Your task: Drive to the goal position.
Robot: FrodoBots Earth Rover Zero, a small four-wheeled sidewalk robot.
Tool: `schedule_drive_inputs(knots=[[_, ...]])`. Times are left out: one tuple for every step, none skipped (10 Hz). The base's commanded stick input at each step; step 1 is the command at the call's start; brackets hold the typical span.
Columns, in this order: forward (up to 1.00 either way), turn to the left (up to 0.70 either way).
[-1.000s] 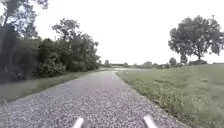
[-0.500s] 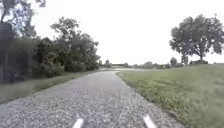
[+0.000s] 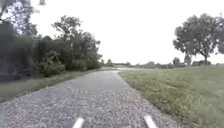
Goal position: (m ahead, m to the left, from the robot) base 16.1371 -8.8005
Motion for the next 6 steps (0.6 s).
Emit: schedule_drive_inputs(knots=[[0.85,0.00],[0.85,0.00],[0.85,0.00],[0.85,0.00],[0.85,0.04],[0.85,0.34]])
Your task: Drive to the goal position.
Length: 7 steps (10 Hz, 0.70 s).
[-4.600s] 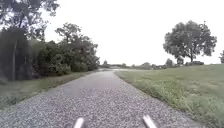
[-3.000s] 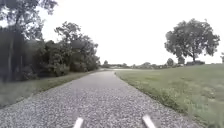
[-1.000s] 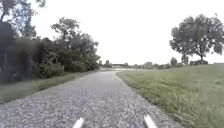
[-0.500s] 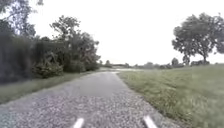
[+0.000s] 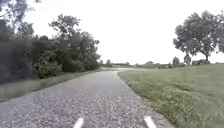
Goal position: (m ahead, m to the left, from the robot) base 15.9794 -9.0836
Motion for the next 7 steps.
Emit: schedule_drive_inputs(knots=[[0.85,0.15],[0.85,0.00],[0.85,0.00],[0.85,0.00],[0.85,0.00],[0.85,0.00],[0.85,0.00]])
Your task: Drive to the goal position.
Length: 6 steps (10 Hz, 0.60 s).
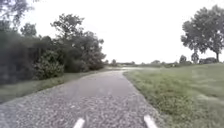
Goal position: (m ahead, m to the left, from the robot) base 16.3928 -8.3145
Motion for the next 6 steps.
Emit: schedule_drive_inputs(knots=[[0.85,0.00],[0.85,0.00],[0.85,0.00],[0.85,0.00],[0.85,0.00],[0.85,0.00]])
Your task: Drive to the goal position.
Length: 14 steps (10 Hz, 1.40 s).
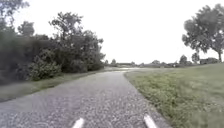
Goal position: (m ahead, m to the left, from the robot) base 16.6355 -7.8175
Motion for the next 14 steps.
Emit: schedule_drive_inputs(knots=[[0.85,0.00],[0.85,0.00],[0.85,0.00],[0.85,0.00],[0.85,0.00],[0.85,0.00],[0.85,0.00],[0.85,0.00],[0.85,0.00],[0.85,0.00],[0.85,0.00],[0.85,0.00],[0.85,0.00],[0.85,0.00]])
